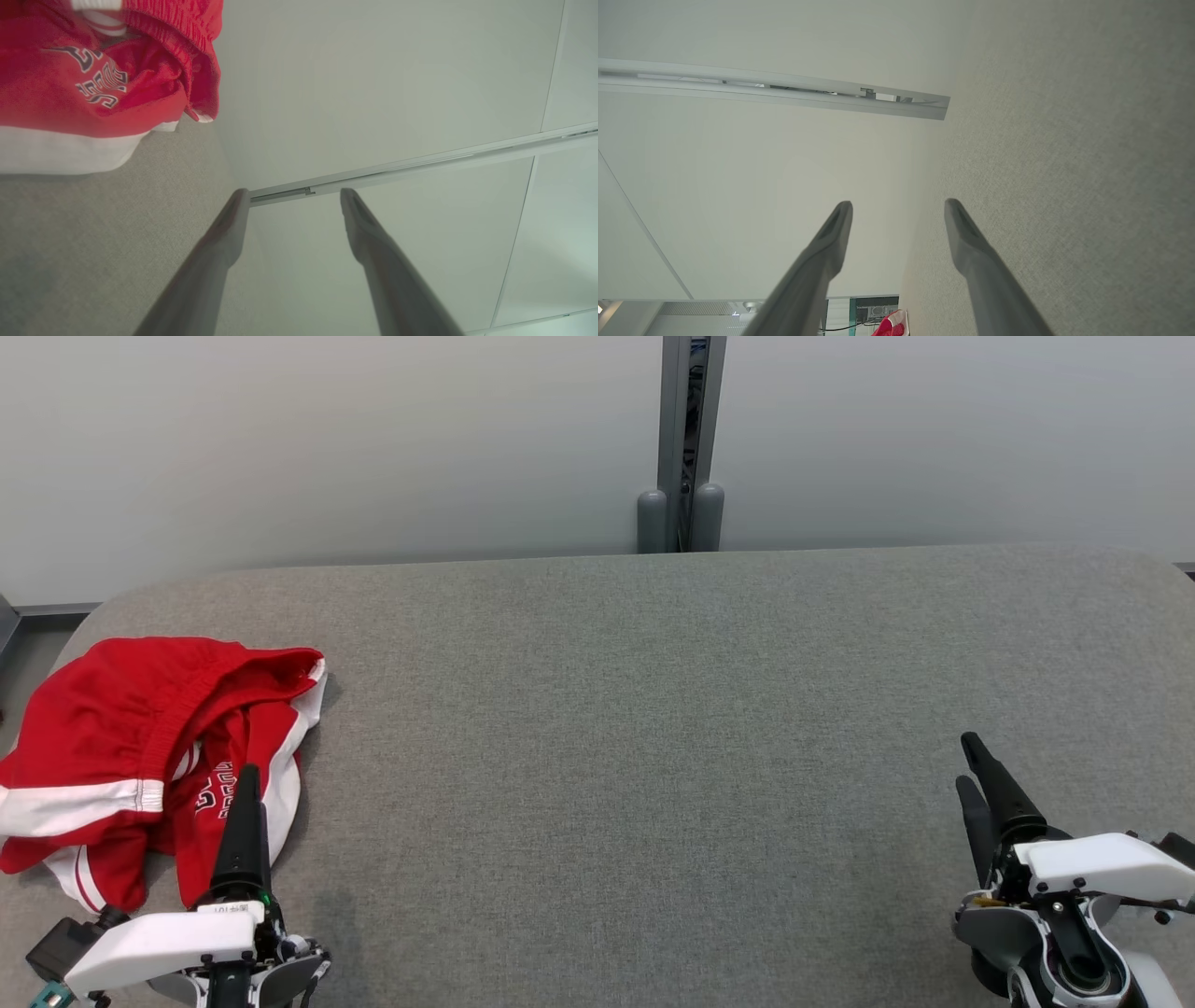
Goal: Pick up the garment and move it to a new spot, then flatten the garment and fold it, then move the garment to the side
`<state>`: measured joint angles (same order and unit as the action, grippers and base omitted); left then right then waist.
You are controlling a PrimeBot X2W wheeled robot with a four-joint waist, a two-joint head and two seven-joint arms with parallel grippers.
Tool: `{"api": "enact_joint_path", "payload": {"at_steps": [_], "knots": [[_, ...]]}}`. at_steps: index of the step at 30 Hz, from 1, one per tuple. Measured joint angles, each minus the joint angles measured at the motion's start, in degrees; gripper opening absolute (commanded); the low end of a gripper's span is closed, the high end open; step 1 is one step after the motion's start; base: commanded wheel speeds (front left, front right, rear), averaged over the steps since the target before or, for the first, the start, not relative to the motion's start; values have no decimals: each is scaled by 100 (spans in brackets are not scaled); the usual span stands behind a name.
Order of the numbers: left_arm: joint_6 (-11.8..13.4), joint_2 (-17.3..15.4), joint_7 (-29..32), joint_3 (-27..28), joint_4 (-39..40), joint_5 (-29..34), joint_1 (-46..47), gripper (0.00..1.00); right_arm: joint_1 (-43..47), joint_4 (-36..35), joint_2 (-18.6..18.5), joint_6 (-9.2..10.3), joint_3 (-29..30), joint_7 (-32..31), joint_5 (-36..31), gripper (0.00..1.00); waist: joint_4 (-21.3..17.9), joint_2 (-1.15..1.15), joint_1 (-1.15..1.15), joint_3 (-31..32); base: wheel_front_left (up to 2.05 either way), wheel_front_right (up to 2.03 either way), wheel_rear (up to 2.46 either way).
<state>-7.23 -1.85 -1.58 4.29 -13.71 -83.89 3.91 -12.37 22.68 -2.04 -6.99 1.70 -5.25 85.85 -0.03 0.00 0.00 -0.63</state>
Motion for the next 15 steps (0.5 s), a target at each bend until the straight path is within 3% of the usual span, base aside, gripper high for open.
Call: {"api": "enact_joint_path", "payload": {"at_steps": [15], "knots": [[0,-8,-260,-242,411,1791,23,100,104,-619,10,-1,-93,413,-1812,100,-16,0,0,-36,0,0,0]]}}
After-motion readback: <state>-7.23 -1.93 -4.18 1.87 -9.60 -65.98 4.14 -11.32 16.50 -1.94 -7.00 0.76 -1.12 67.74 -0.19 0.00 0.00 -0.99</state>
